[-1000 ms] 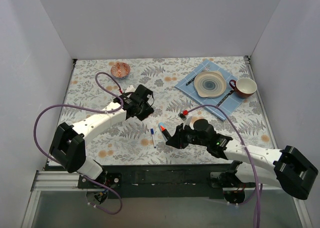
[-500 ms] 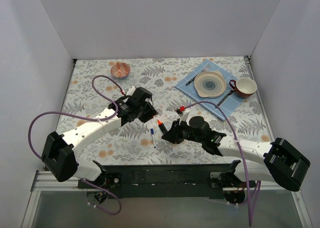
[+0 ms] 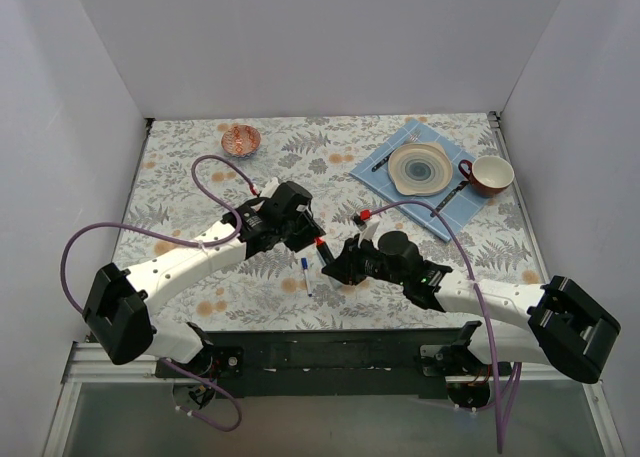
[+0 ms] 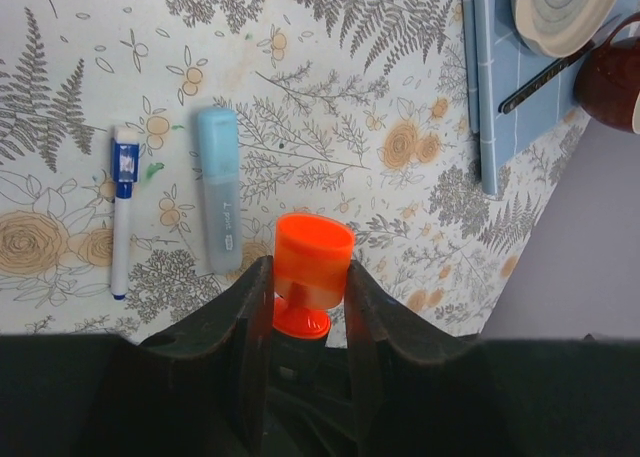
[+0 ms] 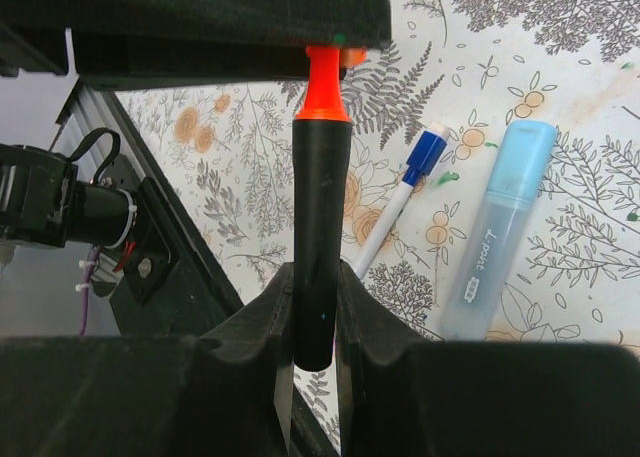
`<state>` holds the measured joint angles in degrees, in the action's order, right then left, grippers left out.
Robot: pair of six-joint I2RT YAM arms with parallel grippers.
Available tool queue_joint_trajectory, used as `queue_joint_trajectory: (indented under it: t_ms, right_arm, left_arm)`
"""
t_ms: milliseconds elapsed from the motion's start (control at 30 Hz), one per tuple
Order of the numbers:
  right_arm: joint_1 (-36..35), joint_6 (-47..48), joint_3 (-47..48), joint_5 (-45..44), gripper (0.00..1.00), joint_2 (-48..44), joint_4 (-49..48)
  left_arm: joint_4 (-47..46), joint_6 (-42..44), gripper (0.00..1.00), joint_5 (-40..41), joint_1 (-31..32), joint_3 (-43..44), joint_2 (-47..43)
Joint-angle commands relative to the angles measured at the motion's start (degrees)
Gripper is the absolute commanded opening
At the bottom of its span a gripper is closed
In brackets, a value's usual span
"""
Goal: Insert the pens into the pen caps
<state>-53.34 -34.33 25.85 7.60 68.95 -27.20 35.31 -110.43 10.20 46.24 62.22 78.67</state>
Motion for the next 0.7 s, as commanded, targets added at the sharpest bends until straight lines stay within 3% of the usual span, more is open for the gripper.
queue_joint_trajectory:
  t_ms: [0, 300, 567, 667]
  right_arm:
    - [-0.18, -0.04, 2.54, -1.97, 0.01, -0.22, -4.18]
    - [-0.27, 1.10, 2.28, -6.19, 0.01, -2.24, -4.18]
    - [-0.18, 3.91, 0.44, -6.10, 0.01, -3.64, -10.41]
    - [-0.27, 5.58, -0.70, -5.23, 0.01, -4.96, -14.01]
  left_arm:
    - [-0.59, -1.10, 0.00, -0.09, 2.18, -0.16, -2.03]
    - [-0.51, -1.63, 0.00, -0.44, 5.44, -1.48, -1.07]
    - [-0.86, 0.22, 0.37, 0.17, 7.90, -0.60, -3.34]
    - [-1.99, 1.09, 0.44, -0.53, 8.08, -0.96, -4.84]
